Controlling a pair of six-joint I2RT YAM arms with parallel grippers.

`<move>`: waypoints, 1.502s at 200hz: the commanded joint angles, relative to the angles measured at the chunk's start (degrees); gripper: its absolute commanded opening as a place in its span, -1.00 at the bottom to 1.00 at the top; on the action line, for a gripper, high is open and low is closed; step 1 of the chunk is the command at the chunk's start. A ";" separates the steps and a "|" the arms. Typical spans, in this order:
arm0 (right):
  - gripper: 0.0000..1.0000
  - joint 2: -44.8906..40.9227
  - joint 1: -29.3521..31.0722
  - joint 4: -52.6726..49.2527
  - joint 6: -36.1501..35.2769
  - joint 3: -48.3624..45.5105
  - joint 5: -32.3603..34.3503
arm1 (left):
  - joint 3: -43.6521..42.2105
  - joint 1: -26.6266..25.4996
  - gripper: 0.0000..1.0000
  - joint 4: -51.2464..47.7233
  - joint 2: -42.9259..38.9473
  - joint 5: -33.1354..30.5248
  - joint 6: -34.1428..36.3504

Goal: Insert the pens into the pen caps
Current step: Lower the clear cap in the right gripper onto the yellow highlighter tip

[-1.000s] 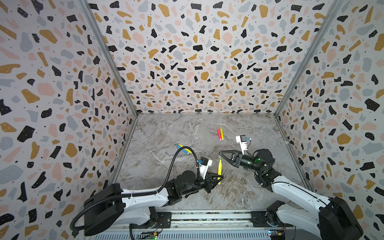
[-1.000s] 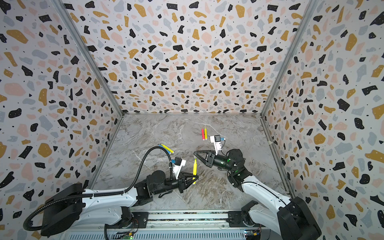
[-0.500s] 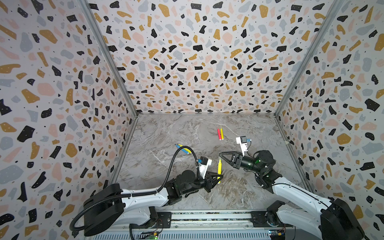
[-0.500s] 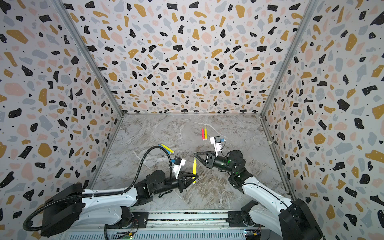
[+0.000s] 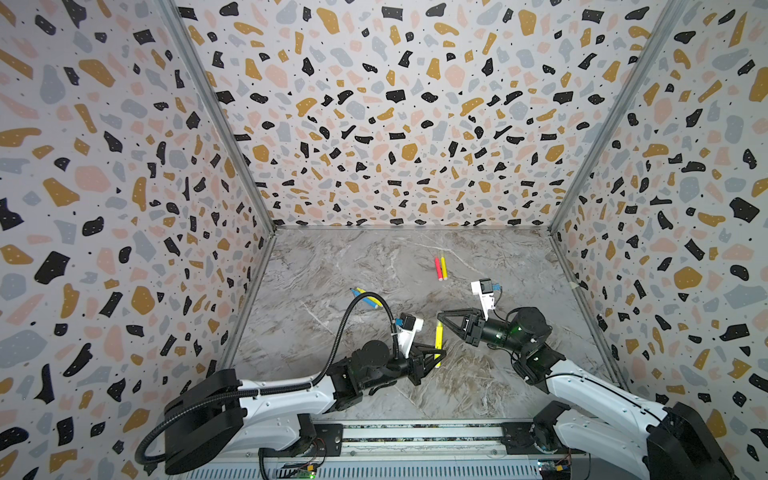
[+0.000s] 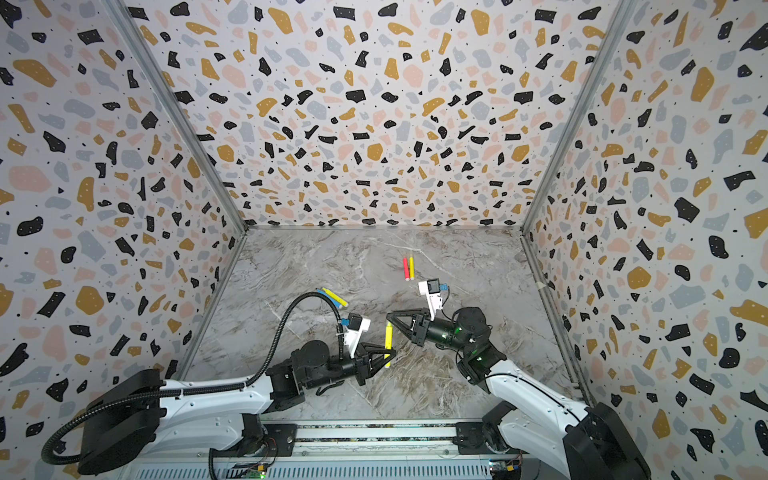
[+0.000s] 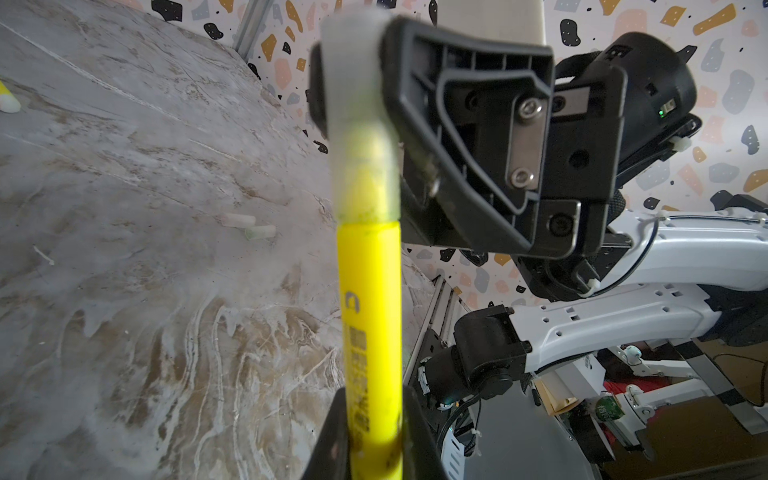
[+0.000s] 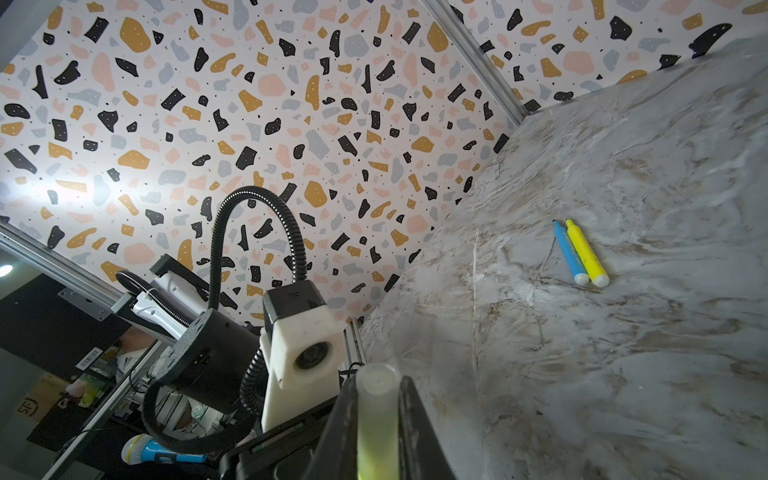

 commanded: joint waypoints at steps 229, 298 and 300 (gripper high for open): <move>0.02 -3.15 -2.56 -20.85 -11.04 15.09 -3.66 | 2.15 -0.24 -1.00 -5.90 -5.95 -4.10 7.10; 0.01 1.73 1.95 -24.28 -13.59 18.51 -1.34 | 2.76 -0.52 -1.00 -6.56 -5.33 -4.18 7.54; 0.01 1.82 1.93 -24.30 -13.58 18.51 -1.32 | 2.76 -0.52 -1.00 -6.56 -5.31 -4.18 7.54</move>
